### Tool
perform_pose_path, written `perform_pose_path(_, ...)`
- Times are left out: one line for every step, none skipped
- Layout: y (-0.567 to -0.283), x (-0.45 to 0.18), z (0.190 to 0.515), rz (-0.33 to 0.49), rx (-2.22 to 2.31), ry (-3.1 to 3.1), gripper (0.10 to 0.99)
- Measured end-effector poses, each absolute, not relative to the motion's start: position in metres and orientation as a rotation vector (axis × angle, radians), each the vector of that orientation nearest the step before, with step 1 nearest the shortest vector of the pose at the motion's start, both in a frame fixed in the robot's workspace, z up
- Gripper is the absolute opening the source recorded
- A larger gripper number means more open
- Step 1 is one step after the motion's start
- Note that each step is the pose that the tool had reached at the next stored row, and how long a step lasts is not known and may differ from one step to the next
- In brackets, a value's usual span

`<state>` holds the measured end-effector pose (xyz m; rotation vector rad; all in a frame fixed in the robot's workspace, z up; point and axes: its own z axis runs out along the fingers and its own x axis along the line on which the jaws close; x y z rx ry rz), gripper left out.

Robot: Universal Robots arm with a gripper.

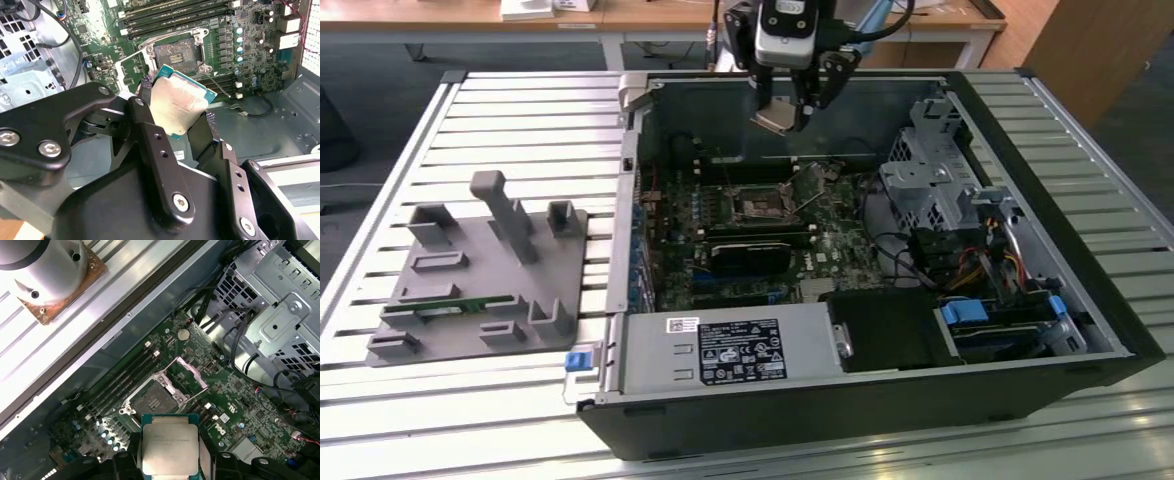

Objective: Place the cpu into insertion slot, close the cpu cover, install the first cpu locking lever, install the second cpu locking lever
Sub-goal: 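Place the cpu into insertion slot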

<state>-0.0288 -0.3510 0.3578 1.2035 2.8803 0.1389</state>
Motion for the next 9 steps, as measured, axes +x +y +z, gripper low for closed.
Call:
perform_pose_path(-0.3510,-0.0288,0.3578,0.139,1.214,2.875,0.541)
perform_pose_path(-0.3510,-0.0288,0.3577,0.139,1.225,2.871,0.541)
perform_pose_path(-0.3510,-0.0288,0.3578,0.138,1.235,2.866,0.541)
perform_pose_path(-0.3510,-0.0288,0.3577,0.138,1.246,2.861,0.541)
perform_pose_path(-0.3510,-0.0288,0.3577,0.138,1.257,2.855,0.541)
perform_pose_path(-0.3510,-0.0288,0.3577,0.137,1.268,2.850,0.541)
perform_pose_path(-0.3510,-0.0288,0.3577,0.137,1.279,2.845,0.541)
perform_pose_path(-0.3510,-0.0288,0.3577,0.137,1.289,2.840,0.541)
perform_pose_path(-0.3510,-0.0288,0.3577,0.137,1.299,2.835,0.541)
